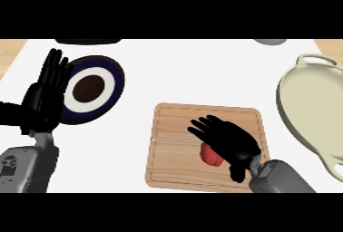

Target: Pick the bell pepper from the cutting board and place it in the pot

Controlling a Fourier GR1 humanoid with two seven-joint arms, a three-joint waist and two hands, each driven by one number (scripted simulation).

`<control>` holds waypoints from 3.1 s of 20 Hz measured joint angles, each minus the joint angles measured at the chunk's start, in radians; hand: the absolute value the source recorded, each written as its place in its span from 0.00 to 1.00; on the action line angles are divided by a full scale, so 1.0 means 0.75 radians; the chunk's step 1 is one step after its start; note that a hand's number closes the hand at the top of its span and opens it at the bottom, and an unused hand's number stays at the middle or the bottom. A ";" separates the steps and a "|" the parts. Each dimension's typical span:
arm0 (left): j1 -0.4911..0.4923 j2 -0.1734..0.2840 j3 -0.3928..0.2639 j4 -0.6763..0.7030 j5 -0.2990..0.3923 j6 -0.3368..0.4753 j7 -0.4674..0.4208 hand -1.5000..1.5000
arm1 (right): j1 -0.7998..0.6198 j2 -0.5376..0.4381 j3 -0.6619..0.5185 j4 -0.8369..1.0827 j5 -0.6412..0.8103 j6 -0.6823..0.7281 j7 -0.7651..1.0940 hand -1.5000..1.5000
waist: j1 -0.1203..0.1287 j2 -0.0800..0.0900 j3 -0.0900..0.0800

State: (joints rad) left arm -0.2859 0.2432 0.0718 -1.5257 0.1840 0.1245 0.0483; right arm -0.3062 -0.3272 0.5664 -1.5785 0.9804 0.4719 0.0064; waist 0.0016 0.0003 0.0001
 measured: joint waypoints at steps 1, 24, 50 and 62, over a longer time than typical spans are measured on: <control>0.026 0.000 0.007 -0.013 0.000 -0.009 -0.013 0.50 | -0.007 0.020 0.000 0.020 0.015 0.002 -0.003 0.00 | 0.001 0.000 0.000; 0.025 -0.056 0.018 -0.047 -0.062 -0.011 0.014 0.50 | -0.013 0.152 0.054 0.225 0.336 -0.245 -0.351 1.00 | -0.003 -0.021 -0.020; 0.037 -0.057 0.046 -0.062 -0.070 -0.008 0.025 0.50 | 0.738 0.335 0.133 -1.112 0.671 -0.470 0.440 1.00 | -0.035 -0.008 0.000; 0.010 -0.050 0.060 -0.035 -0.056 -0.037 0.016 0.50 | 0.613 0.255 -0.664 -1.089 0.449 -0.402 0.305 1.00 | -0.013 0.004 0.003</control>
State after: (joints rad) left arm -0.2783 0.2058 0.1166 -1.5519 0.1418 0.0968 0.0599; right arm 0.1535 -0.1357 0.0686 -2.3949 1.3173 0.1701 0.2354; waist -0.0081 0.0031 0.0021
